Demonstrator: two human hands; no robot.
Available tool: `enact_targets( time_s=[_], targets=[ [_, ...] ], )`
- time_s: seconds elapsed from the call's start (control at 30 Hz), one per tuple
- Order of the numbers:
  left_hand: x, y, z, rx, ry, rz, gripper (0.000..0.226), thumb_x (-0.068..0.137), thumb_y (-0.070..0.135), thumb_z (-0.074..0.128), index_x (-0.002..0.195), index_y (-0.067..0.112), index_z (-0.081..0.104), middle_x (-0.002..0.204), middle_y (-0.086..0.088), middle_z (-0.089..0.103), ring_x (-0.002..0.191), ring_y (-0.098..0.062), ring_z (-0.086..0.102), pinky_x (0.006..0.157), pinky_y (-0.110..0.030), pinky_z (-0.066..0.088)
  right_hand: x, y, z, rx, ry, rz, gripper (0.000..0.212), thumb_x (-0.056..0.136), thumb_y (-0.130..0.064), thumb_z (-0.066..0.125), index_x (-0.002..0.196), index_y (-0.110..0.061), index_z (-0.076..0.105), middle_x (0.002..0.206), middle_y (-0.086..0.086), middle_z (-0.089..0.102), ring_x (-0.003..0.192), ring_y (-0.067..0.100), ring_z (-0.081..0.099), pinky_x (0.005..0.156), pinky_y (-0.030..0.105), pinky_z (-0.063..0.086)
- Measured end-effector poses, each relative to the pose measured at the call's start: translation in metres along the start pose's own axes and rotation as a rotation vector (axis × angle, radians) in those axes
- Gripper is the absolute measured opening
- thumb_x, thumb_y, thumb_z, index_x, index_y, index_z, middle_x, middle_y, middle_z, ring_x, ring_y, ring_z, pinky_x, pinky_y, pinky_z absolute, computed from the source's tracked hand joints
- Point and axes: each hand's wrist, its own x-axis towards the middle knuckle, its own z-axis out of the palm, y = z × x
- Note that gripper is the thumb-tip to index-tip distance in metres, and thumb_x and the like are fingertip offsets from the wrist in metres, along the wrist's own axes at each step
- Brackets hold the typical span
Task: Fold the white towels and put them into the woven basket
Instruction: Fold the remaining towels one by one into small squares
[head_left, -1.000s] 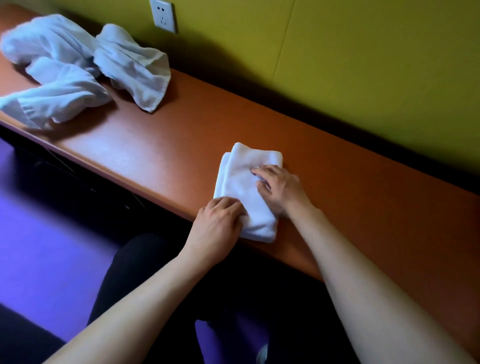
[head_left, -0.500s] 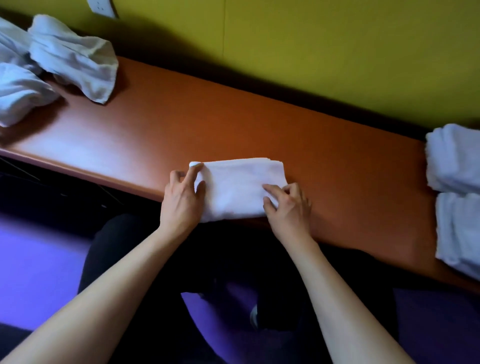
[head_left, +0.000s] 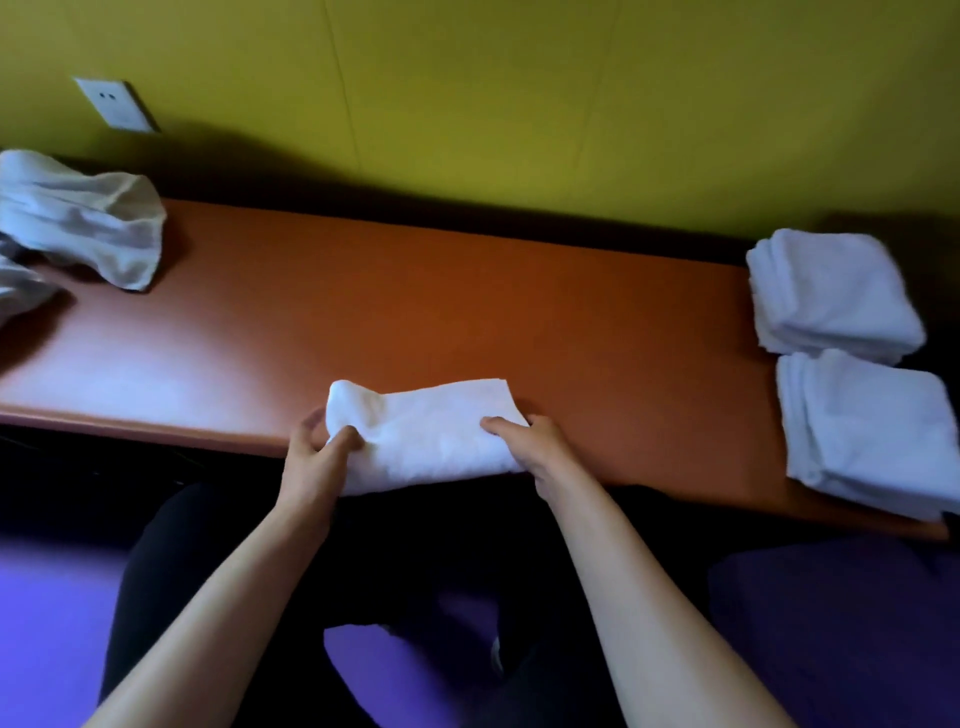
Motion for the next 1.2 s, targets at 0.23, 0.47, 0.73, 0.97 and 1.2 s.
enact_targets(
  time_s=[0.23, 0.47, 0.73, 0.97, 1.2],
  targets=[
    [-0.026, 0.025, 0.058, 0.025, -0.113, 0.119, 0.01, 0.093, 0.014, 0.06, 0.101, 0.021, 0.06, 0.094, -0.001, 0.064, 0.093, -0.023, 0.059, 0.086, -0.04, 0.049, -0.013, 0.006, -0.075, 0.175, 0.105, -0.197, 0.033, 0.08, -0.025, 0.08, 0.108, -0.014, 0.07, 0.096, -0.006, 0.074, 0.089, 0.014, 0.072, 0.078, 0.031, 0.058],
    [-0.066, 0.062, 0.148, 0.013, -0.306, 0.083, 0.018, 0.085, 0.025, 0.064, 0.086, 0.007, 0.069, 0.088, -0.016, 0.069, 0.08, -0.029, 0.062, 0.071, -0.041, 0.05, -0.028, 0.018, -0.19, 0.314, 0.246, -0.299, 0.037, 0.076, -0.024, 0.085, 0.109, -0.026, 0.068, 0.103, -0.005, 0.074, 0.097, 0.018, 0.072, 0.082, 0.035, 0.06],
    [-0.12, 0.087, 0.261, 0.127, -0.663, 0.212, 0.05, 0.066, 0.042, 0.072, 0.105, 0.012, 0.07, 0.101, -0.013, 0.075, 0.097, -0.034, 0.072, 0.08, -0.053, 0.058, -0.043, 0.043, -0.317, 0.294, 0.599, -0.418, 0.031, 0.078, -0.016, 0.082, 0.101, -0.031, 0.067, 0.103, -0.008, 0.072, 0.099, 0.011, 0.069, 0.08, 0.022, 0.056],
    [-0.167, 0.109, 0.355, 0.168, -0.876, 0.193, 0.05, 0.082, 0.021, 0.066, 0.13, 0.019, 0.053, 0.112, -0.007, 0.069, 0.089, -0.026, 0.073, 0.06, -0.037, 0.059, -0.035, 0.06, -0.417, 0.325, 0.915, -0.394, 0.036, 0.06, -0.036, 0.084, 0.092, -0.037, 0.069, 0.093, 0.0, 0.075, 0.087, 0.019, 0.073, 0.082, 0.046, 0.06],
    [-0.204, 0.106, 0.388, 0.241, -1.012, 0.11, 0.02, 0.092, 0.01, 0.061, 0.112, 0.006, 0.059, 0.092, -0.016, 0.074, 0.068, -0.026, 0.074, 0.065, -0.04, 0.063, -0.003, 0.031, -0.48, 0.382, 0.995, -0.425, 0.07, 0.06, -0.032, 0.09, 0.124, -0.028, 0.061, 0.119, 0.013, 0.066, 0.1, 0.023, 0.067, 0.09, 0.042, 0.058]
  ],
)
